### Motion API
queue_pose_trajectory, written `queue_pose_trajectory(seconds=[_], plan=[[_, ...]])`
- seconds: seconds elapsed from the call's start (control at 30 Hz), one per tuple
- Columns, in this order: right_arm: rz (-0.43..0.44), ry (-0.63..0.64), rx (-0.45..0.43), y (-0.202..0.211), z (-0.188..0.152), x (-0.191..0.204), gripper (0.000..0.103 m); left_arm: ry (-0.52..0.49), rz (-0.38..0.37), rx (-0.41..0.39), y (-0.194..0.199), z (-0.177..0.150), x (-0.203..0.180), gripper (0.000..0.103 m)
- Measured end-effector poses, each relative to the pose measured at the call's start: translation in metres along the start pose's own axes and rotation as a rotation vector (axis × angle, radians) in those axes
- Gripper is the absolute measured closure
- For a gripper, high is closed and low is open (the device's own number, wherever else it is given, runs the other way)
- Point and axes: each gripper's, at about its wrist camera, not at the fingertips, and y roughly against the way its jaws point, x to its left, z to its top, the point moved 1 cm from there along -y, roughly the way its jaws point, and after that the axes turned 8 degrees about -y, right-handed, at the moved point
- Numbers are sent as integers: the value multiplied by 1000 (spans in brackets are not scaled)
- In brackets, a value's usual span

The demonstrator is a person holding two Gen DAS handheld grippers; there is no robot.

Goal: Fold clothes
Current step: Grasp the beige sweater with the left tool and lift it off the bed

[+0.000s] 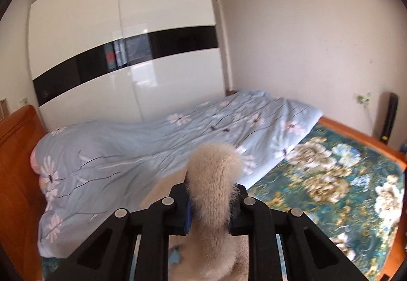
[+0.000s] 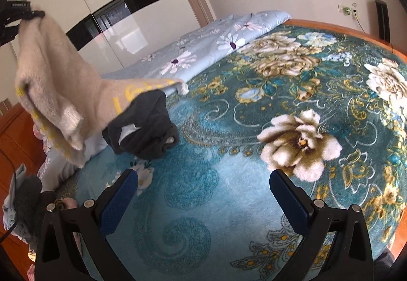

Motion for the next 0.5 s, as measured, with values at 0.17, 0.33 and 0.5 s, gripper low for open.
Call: queue_pose_trajectory(seconds=[0.17,0.33,0.5], plan=[[-58,-39,-208,76,40,-21,0,54,-279,-175,76,64,-32,82],[-107,-133,-343,131,69,-54,0,204,-506,-254,122,69,-12,82],[-127,-145,-352,147,63,-64,0,290,-401,-89,59,-27,20,82]])
